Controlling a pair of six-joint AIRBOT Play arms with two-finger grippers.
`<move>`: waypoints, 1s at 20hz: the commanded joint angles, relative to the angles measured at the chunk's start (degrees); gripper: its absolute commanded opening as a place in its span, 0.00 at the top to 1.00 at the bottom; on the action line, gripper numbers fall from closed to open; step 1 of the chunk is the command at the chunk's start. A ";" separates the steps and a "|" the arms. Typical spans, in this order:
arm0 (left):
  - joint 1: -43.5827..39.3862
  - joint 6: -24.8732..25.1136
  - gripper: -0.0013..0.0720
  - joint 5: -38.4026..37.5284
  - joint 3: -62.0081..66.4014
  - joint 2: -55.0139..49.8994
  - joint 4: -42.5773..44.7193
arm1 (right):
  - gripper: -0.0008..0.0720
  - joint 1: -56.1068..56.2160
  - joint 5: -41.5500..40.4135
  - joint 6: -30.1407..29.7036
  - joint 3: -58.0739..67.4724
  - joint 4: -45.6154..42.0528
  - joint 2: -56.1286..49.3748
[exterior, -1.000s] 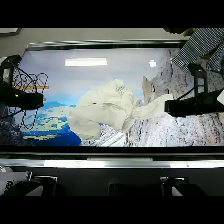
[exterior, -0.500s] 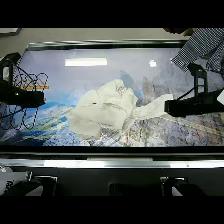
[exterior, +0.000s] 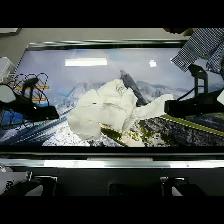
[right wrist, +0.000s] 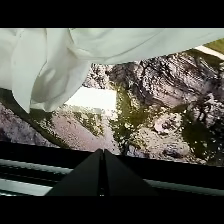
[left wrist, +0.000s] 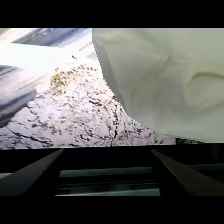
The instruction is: Fold the clothes and pants, and hang the long-sleeved shirts on hangers.
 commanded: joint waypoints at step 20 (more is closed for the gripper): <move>-0.92 0.42 0.96 23.61 -22.21 -6.19 -27.36 | 0.69 -11.37 -13.42 33.59 1.09 1.53 -0.22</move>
